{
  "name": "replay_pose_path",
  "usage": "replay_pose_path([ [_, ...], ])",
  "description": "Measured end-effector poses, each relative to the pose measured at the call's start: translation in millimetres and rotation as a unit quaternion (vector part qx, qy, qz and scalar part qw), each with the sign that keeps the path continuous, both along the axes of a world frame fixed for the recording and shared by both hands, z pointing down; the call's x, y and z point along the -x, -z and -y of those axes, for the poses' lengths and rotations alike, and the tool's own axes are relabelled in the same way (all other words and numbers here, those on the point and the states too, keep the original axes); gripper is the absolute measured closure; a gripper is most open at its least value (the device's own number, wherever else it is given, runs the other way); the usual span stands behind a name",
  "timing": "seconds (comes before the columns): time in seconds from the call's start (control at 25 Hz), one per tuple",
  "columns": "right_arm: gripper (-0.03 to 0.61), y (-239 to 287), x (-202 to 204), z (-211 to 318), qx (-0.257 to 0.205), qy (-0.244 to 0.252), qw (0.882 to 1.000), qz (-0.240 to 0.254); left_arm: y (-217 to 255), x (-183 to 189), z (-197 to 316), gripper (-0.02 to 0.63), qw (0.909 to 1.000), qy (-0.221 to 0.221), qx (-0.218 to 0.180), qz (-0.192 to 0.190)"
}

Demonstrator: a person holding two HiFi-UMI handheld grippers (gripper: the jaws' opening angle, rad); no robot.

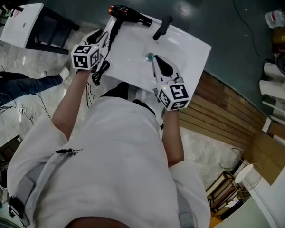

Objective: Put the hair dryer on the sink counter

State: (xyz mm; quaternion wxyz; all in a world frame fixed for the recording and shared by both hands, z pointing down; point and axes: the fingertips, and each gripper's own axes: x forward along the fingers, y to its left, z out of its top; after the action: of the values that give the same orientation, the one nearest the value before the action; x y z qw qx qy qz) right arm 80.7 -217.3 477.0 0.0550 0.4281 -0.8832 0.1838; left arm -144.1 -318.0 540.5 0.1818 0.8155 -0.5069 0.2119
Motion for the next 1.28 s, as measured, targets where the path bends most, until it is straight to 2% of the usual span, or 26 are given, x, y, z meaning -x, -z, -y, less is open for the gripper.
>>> replay_pose_path([
  [0.44,0.571,23.2,-29.7,-31.2,-0.031,0.008,0.999,0.016,41.6,-50.4,-65.8,0.6,0.9992,-0.009,-0.027,-0.029],
  [0.84,0.571,58.5,-30.8,-38.6,-0.071,0.018,0.997,0.04,84.7,-64.7,-99.3,0.601,0.9962,-0.013,-0.067,-0.055],
  [1.28,0.571,72.5,-3.4,-36.7,-0.07,0.02,0.996,0.043,94.2,-60.7,-110.4,0.609,0.9941,-0.043,-0.066,-0.074],
])
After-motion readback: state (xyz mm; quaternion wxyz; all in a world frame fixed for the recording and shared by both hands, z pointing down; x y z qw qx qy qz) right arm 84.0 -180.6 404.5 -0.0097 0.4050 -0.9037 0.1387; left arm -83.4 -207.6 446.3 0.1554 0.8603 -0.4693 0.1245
